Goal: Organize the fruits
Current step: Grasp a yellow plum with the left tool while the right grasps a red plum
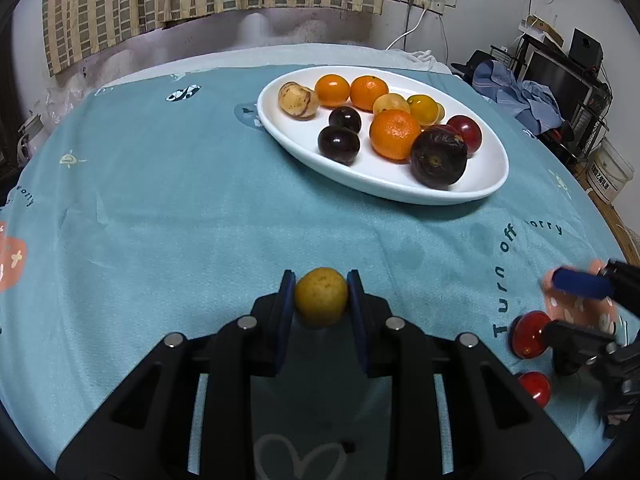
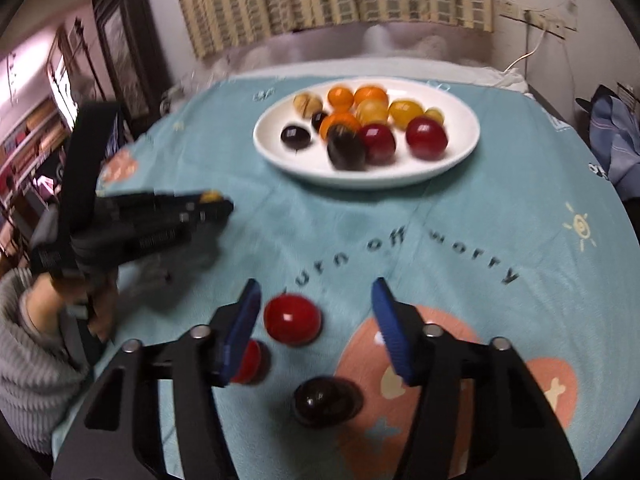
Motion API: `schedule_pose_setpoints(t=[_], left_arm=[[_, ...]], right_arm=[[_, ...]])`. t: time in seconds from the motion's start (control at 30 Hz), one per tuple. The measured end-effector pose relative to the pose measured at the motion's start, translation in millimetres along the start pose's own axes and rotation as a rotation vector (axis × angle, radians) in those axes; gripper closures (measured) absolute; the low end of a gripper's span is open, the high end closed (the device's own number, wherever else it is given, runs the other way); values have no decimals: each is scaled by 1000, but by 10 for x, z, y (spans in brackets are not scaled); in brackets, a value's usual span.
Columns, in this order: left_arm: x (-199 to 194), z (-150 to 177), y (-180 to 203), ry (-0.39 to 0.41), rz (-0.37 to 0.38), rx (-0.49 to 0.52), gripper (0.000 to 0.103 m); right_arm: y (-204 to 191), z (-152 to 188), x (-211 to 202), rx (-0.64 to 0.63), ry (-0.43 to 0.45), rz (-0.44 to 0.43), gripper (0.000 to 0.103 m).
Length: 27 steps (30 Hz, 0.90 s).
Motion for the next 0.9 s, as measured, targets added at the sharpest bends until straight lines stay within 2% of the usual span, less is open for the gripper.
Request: schedule_pose_setpoints(t=[0.17,0.43,0.67,0.8,0.9], left_arm=[[16,14,13,-6,-4,8,76],[32,19,37,-11,-16,22,76],[31,15,39,-8,-3,19,75],[-6,9,106,10,32,33,77],[-68,-30,187,32,55,44,77]], right_arm=[[-81,57,20,-18,-11,-16,54],[-159,119,127,-40,-42,-31,71],[1,17,44,30,11,-31,71],[72,50,118,43,-16,2,72],[87,-25,-4,52,38,-4,72]])
Point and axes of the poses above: each gripper's, at about its wrist camera, not at the fingertips, and x roughly the way its jaws point, y to its right, z to its underside, the point moved 3 cm from there along x, roughly the way its jaws point, and after that the axes turned 5 degrees about y, right-handed, at the moved point
